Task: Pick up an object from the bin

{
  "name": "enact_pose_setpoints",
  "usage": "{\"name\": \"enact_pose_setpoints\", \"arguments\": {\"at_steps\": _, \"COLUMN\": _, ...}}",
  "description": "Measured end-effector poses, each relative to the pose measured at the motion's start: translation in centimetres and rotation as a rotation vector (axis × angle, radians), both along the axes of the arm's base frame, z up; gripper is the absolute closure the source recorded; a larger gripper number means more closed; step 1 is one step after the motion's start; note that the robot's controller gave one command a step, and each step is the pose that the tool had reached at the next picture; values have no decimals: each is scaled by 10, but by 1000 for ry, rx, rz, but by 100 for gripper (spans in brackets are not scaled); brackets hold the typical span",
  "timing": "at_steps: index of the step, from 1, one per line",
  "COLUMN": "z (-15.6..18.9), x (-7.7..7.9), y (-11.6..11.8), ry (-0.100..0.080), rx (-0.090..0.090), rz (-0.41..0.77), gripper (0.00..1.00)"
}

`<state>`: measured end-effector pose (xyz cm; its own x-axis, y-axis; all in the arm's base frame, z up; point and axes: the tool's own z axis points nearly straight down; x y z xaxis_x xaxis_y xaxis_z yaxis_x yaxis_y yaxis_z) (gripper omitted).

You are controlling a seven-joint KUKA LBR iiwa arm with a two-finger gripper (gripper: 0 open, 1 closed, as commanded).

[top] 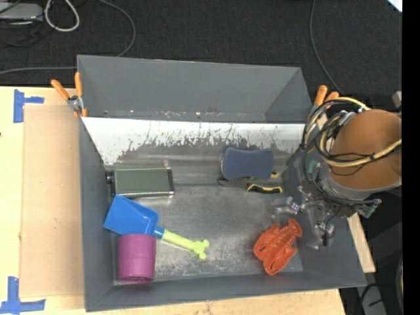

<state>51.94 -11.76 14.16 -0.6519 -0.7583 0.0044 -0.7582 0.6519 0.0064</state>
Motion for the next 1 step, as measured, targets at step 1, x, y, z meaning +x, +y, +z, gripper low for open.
{"name": "enact_pose_setpoints", "arguments": {"at_steps": 1, "z": -73, "x": -15, "y": 19, "ry": -6, "rx": 4, "rz": 77, "gripper": 0}}
